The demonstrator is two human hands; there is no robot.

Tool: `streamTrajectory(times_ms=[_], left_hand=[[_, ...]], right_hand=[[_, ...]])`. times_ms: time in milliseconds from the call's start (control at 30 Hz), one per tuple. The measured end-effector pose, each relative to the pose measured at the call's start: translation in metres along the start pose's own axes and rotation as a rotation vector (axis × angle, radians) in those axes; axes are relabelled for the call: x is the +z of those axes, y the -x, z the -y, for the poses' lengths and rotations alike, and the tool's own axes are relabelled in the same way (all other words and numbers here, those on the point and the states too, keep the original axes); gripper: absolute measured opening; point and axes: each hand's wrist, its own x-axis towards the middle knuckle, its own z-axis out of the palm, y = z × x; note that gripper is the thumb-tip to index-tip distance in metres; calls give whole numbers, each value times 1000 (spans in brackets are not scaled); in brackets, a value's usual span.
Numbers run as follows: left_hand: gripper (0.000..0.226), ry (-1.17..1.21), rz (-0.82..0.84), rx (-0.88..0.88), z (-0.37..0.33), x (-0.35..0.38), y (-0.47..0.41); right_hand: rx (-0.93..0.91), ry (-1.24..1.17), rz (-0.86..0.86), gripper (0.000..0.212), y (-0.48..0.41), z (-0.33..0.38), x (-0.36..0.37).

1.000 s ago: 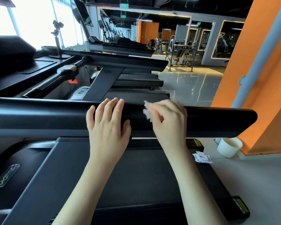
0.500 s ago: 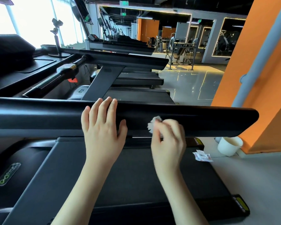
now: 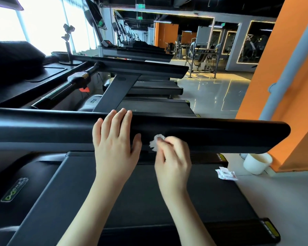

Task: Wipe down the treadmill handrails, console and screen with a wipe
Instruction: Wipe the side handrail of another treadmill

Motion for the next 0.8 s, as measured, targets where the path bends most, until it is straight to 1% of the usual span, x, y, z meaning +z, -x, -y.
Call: streamTrajectory(times_ms=[100,167,267,333,367,433,467,500,567,633,700,733,800], left_hand=[[51,-10,22,7,1,-2,0],[51,-2,30,18,3,-3,-2],[52,34,42,28,7,-7,-4],[53,27,45,-25,14,-10,-5],[55,15,47,-62,18,-11,-5],[56,-12,56,-89,24,-12,-5],[56,-23,57,-81,25,-11,-4],[55,-25,54,-76,25,-10,-3],[54,-16,40,-84,24,-7,-3],[54,-17,27,-82,24,-6,-3],[54,-22,25,-76,24,-5,-3],[54,-23,28,-77,25,-5,-3],[54,-22,31,-80,25,-5,-3]], right_hand=[[41,11,-67,5,-2,-9,-3],[49,-3,-51,6,5,-5,-1],[-16,-40,9,9,1,2,2],[-21,-24,-27,7,-16,-2,1],[8,-11,-65,8,-25,-4,-1],[78,-18,-115,19,-39,-4,-3],[89,-30,-108,25,-41,-2,-3],[78,-40,-77,27,-40,1,-1],[15,-57,30,25,-40,8,2],[-16,-17,108,25,-53,8,2],[60,75,173,30,-75,7,6],[119,94,237,34,-86,8,11],[172,36,384,33,-98,17,23]])
